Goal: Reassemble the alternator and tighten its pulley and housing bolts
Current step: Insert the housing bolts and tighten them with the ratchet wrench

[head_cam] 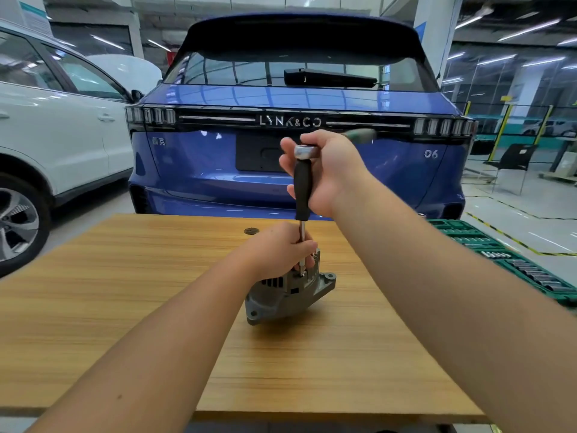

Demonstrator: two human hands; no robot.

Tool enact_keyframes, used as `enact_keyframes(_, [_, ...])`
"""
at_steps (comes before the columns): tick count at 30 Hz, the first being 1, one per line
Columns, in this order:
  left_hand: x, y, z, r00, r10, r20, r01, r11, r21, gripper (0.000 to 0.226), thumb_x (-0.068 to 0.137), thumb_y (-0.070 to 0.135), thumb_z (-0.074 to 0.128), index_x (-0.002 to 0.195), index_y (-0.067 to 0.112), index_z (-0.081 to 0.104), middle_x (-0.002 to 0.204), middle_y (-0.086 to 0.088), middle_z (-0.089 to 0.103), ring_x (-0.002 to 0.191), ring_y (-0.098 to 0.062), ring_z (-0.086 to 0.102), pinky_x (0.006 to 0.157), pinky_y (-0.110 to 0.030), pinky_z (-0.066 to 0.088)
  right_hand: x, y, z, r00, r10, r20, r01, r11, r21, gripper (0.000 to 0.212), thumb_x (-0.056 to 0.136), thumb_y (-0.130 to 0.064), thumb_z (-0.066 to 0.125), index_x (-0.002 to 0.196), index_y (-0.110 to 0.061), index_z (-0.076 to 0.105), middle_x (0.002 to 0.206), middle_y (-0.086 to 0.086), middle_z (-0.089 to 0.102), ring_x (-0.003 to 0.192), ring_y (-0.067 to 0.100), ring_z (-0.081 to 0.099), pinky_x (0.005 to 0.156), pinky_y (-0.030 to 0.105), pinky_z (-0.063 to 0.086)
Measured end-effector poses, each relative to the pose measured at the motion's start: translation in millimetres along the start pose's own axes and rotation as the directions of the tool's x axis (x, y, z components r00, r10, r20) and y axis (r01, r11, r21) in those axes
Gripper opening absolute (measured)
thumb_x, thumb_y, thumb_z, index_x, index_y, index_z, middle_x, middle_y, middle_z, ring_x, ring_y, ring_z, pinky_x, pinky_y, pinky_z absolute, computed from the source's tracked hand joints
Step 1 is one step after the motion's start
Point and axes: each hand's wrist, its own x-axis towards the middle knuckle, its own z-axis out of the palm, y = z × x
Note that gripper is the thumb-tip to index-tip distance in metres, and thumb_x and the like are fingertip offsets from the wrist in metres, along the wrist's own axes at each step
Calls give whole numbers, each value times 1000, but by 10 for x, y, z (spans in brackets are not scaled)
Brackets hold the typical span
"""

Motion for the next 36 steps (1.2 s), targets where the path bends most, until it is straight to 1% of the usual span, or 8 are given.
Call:
enact_keyframes(5, [33,31,14,1000,7,10,-7,1000,23,20,108,37,50,92,34,61,90,13,72,86,-4,66,70,-22,47,-14,202,-95,883,-460,-99,450,887,-105,11,102,-13,51,98,-22,57,95,0,76,85,17,68,69,25,53])
enact_keyframes(8, [24,29,6,1000,12,10,-12,1000,14,17,108,36,51,96,33,62,91,13,73,87,-4,66,71,-23,48,-27,280,-170,649,-742,166,705,506,-497,20,102,-10,52,110,-19,68,106,-8,70,97,5,64,87,18,51])
enact_keyframes(11, [-2,31,-16,1000,14,-4,-14,1000,-19,18,107,34,53,95,30,66,89,13,76,85,-3,68,69,-23,47,-1,305,-188,533,-700,475,733,101,-673,25,96,1,52,112,-6,69,108,-5,60,100,8,56,90,21,46])
enact_keyframes(19, [-26,60,-19,1000,19,8,-19,999,-26,14,107,31,53,96,31,61,92,10,76,86,-7,70,73,-23,52,-40,107,-269,679,-408,610,533,-296,-792,54,104,-51,27,155,-34,34,128,-9,46,115,10,43,79,33,38])
enact_keyframes(24, [-29,39,-13,999,38,-2,-38,999,-25,16,107,31,54,93,31,63,89,12,76,80,-1,68,68,-19,47,-72,-79,-50,714,-356,603,443,-436,-783,31,107,-36,37,104,-24,66,85,-5,50,86,22,51,71,39,45])
enact_keyframes(29, [-7,-2,10,998,59,0,-59,998,2,17,106,34,55,92,34,64,83,15,74,73,13,63,64,-16,43,-52,-322,199,926,-201,319,275,-218,-937,23,95,-20,53,81,-10,67,67,-1,60,66,22,54,57,29,43])
enact_keyframes(33, [11,-22,3,998,64,21,-64,998,-3,15,106,35,55,94,35,65,82,19,74,76,11,65,67,-18,46,-108,-375,172,993,-4,122,107,505,-857,19,95,-17,56,103,-4,65,79,7,78,80,26,77,86,41,56])
enact_keyframes(36, [24,-31,-3,997,70,21,-69,997,-21,13,106,34,55,98,34,65,82,25,73,76,10,65,68,-20,48,-83,-269,72,996,54,68,-4,811,-586,14,94,-18,54,103,-10,61,80,3,76,75,22,76,83,44,47])
